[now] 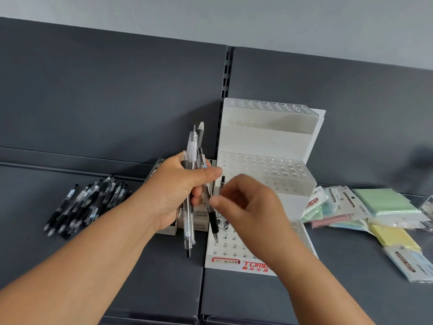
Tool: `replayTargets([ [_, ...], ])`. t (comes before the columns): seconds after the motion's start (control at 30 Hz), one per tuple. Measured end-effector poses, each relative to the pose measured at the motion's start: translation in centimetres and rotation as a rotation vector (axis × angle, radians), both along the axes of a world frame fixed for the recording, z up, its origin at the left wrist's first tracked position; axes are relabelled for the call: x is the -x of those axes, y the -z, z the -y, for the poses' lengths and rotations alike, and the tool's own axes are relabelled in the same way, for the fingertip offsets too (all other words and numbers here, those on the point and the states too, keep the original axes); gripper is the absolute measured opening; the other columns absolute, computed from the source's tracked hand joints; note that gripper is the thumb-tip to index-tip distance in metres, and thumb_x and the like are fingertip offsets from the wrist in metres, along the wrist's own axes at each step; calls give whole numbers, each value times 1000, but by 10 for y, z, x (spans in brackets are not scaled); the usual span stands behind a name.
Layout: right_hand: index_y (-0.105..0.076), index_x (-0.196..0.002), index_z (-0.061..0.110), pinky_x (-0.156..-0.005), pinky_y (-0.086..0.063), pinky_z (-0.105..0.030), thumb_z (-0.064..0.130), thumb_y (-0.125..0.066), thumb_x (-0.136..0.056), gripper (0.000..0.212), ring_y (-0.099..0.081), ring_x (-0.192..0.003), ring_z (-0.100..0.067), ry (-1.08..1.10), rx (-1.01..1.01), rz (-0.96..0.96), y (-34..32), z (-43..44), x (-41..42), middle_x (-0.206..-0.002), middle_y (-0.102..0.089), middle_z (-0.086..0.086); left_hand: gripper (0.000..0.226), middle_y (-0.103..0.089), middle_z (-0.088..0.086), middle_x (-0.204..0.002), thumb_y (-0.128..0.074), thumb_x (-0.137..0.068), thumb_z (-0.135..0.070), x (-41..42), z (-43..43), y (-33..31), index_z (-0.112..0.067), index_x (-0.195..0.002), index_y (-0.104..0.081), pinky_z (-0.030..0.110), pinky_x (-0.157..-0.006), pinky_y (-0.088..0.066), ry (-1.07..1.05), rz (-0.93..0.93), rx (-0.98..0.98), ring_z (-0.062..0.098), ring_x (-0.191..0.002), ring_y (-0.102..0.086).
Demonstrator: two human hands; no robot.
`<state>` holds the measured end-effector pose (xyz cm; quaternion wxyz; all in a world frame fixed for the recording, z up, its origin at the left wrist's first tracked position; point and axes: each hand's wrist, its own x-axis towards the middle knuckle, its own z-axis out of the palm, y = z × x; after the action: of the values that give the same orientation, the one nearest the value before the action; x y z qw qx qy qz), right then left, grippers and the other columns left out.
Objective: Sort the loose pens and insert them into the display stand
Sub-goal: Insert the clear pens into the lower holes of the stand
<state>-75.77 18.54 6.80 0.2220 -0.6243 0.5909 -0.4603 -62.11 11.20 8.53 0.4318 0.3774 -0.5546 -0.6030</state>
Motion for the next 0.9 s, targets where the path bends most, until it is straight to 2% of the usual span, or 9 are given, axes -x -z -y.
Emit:
replayTargets([
  [0.23, -56, -83, 28, -47, -41, -15, 17, -66, -84, 15, -52, -52, -3, -28, -82, -7, 9, 2, -2, -67, -60, 17, 42, -46, 9, -65, -79, -56, -26, 1, -1, -2, -12, -88, -55, 21, -39, -36, -23, -72, -57, 12, -43, -37],
  [0.37, -54, -84, 27, -48, -37, -18, 13, -55, -85, 15, -47, -50, -7, 2, -72, -69, 11, 3, 2, -71, -60, 9, 40, -47, 9, -68, -77, -61, -27, -1, 1, -6, -11, -89, -55, 21, -39, -37, -57, -124, -77, 11, -42, -38],
  [0.47, -54, -85, 28, -46, -37, -18, 12, -53, -87, 16, -52, -53, -13, 3, -86, -40, 12, 2, 7, -74, -61, 11, 34, -49, 3, -64, -76, -63, -27, -5, 3, -10, -12, -85, -55, 21, -38, -37, -81, -203, -94, 10, -45, -39],
  [0.53, -54, -85, 30, -44, -38, -18, 12, -52, -88, 19, -59, -62, -19, -6, -111, -7, 12, 1, 10, -77, -62, 13, 23, -52, 5, -72, -74, -71, -21, -6, 3, -12, -13, -84, -57, 20, -38, -37, -97, -229, -90, 9, -47, -40],
  [0.6, -55, -86, 31, -49, -41, -18, 11, -53, -88, 20, -60, -67, -13, -14, -119, -26, 12, 1, 12, -77, -63, 12, 15, -51, 11, -81, -72, -78, -15, -6, 3, -12, -14, -83, -58, 21, -40, -37, -111, -206, -69, 10, -47, -40],
  [0.67, -55, -88, 32, -61, -46, -19, 13, -55, -88, 19, -58, -72, -5, -8, -83, -68, 11, 1, 11, -79, -62, 13, 14, -51, 13, -77, -71, -81, -15, -3, 1, -10, -16, -81, -57, 24, -44, -37, -140, -140, -13, 12, -45, -40],
  [0.73, -56, -91, 31, -70, -48, -20, 21, -62, -87, 12, -57, -79, -2, 17, 5, -98, 5, 1, 6, -85, -61, 14, 17, -50, 8, -63, -71, -82, -16, 2, -3, -10, -17, -78, -55, 26, -46, -36, -163, -95, 51, 13, -43, -39],
  [0.8, -58, -92, 27, -69, -44, -15, 31, -69, -82, 16, -54, -83, -1, 52, 105, -145, -4, 3, 1, -86, -60, 14, 20, -46, 1, -49, -72, -81, -18, 10, -7, -11, -17, -77, -53, 27, -44, -37, -180, -64, 105, 14, -41, -37],
  [0.9, -57, -88, 25, -65, -44, -19, 29, -71, -81, 16, -55, -76, -5, 92, 152, -138, -13, 5, -2, -78, -60, 11, 23, -42, -1, -43, -75, -79, -19, 17, -11, -12, -17, -78, -52, 26, -44, -37, -183, -18, 148, 17, -41, -35],
])
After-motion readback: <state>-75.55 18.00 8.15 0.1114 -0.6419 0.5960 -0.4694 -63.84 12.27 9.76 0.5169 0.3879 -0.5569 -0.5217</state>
